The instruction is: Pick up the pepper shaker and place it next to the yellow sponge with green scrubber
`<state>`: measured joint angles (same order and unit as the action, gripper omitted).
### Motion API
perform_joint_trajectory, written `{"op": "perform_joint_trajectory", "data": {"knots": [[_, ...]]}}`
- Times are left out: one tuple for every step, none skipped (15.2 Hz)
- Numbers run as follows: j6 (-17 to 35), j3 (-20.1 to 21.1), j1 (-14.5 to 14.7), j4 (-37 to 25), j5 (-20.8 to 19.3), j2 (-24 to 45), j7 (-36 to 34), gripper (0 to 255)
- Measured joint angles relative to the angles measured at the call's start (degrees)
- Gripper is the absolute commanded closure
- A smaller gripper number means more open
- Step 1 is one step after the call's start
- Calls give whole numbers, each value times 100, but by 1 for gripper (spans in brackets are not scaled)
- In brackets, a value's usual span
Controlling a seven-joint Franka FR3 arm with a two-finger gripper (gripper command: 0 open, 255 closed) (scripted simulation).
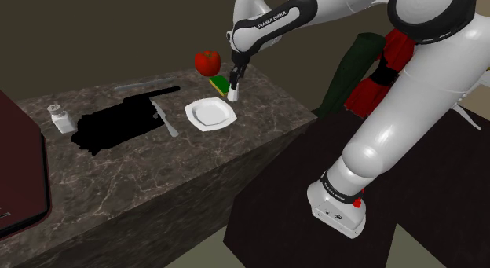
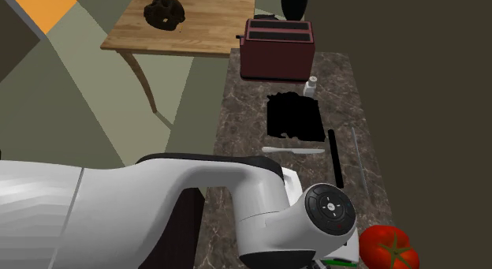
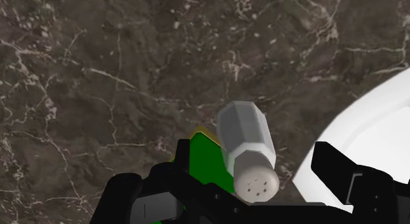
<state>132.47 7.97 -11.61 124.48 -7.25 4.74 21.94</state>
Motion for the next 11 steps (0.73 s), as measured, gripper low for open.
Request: {"op": "perform_joint_trajectory", "data": {"knots": [[0, 0, 0, 0, 0, 0, 0, 0], [-89, 5, 2, -38, 19, -54, 13, 0], [-218, 17, 10, -61, 50, -162, 23, 0], [-371, 15, 5, -151, 79, -233, 61, 0], [-508, 19, 6, -168, 111, -355, 86, 0], [-587, 25, 12, -230, 119, -372, 86, 0], [-629, 30, 16, -250, 126, -392, 85, 0], [-650, 32, 18, -263, 128, -398, 84, 0], [-664, 32, 19, -272, 130, -401, 85, 0], [-670, 33, 19, -275, 131, -404, 85, 0], [-674, 32, 19, -278, 131, -405, 86, 0]]}}
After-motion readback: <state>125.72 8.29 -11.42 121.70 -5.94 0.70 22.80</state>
